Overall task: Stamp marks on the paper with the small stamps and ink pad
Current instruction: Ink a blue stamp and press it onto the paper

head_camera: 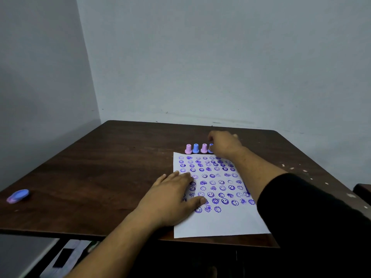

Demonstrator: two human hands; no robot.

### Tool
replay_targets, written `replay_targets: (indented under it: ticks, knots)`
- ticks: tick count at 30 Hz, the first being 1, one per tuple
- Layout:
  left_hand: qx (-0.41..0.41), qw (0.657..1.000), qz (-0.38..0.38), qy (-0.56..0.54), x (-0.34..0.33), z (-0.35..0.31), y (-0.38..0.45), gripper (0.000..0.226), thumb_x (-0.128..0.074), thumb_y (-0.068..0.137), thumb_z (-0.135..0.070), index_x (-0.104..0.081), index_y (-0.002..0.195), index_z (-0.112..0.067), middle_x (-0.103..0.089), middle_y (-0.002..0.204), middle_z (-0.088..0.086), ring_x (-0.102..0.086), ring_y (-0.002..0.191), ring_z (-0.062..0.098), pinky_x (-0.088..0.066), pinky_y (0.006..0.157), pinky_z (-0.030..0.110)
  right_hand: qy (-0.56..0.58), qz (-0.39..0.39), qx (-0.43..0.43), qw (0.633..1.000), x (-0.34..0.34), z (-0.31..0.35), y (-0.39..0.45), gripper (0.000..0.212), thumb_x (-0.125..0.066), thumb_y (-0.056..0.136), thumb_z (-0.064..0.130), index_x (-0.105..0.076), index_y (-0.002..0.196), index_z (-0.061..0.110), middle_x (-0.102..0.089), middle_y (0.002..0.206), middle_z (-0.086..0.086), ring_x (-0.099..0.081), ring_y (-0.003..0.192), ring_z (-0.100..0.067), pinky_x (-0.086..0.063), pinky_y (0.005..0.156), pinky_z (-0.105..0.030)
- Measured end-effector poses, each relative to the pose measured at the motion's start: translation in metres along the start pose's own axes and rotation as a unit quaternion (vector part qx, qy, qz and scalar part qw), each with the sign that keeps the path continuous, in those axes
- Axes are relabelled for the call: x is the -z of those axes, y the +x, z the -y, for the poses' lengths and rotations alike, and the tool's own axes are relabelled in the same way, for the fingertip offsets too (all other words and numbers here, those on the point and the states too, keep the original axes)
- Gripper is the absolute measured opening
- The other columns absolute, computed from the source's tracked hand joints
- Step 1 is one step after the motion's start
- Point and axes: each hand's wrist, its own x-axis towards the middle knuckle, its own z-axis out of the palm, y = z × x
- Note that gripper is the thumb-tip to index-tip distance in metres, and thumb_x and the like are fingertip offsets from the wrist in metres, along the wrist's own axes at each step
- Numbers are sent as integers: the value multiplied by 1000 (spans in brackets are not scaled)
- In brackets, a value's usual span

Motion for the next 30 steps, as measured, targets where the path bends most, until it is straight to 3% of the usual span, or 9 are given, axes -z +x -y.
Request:
replay_targets:
  ticks: [3,10,16,20,25,30]
  knots:
    - [0,1000,4,-1,0,0,0,84,-35,84,-84,-37,151,-34,-28,163,-14,-17,151,11,-11,123,42,2,-4,-4,1000,-5,-4,-1,18,-62,96,20,-65,112,28,-72,108,4,-65,113,-24,-36,103,-45]
    - [-1,1000,5,-5,-2,2,1,86,-33,81,-87,-38,149,-35,-30,162,-15,-18,150,10,-12,122,40,62,-32,-7,998,1,-12,-11,13,-66,94,23,-63,105,29,-75,107,4,-66,108,-24,-35,98,-40]
    - [3,1000,-2,-1,-4,2,3,87,-33,81,-88,-38,149,-35,-32,161,-15,-20,150,10,-13,122,40,156,-81,-1,984,20,-25,-48,13,-75,87,32,-64,93,29,-65,76,24,-69,93,-16,-46,102,-40]
    - [-2,1000,7,2,-4,3,4,90,-28,80,-89,-37,151,-34,-31,161,-14,-20,149,9,-13,122,39,209,-113,-7,971,33,-42,-90,10,-76,85,30,-67,88,31,-75,84,18,-72,91,-12,-52,100,-46]
    - [-3,1000,10,-4,-4,4,5,92,-22,78,-91,-39,149,-35,-33,161,-15,-21,149,8,-14,122,39,257,-151,-47,953,40,-68,-153,18,-79,82,28,-68,87,42,-73,85,36,-68,86,9,-53,76,-26]
    - [-5,1000,13,-1,-3,4,6,95,-19,76,-92,-39,149,-35,-34,160,-15,-23,148,8,-16,122,40,267,-184,-86,942,31,-86,-195,16,-84,82,35,-70,85,40,-75,88,26,-67,89,1,-50,72,-24]
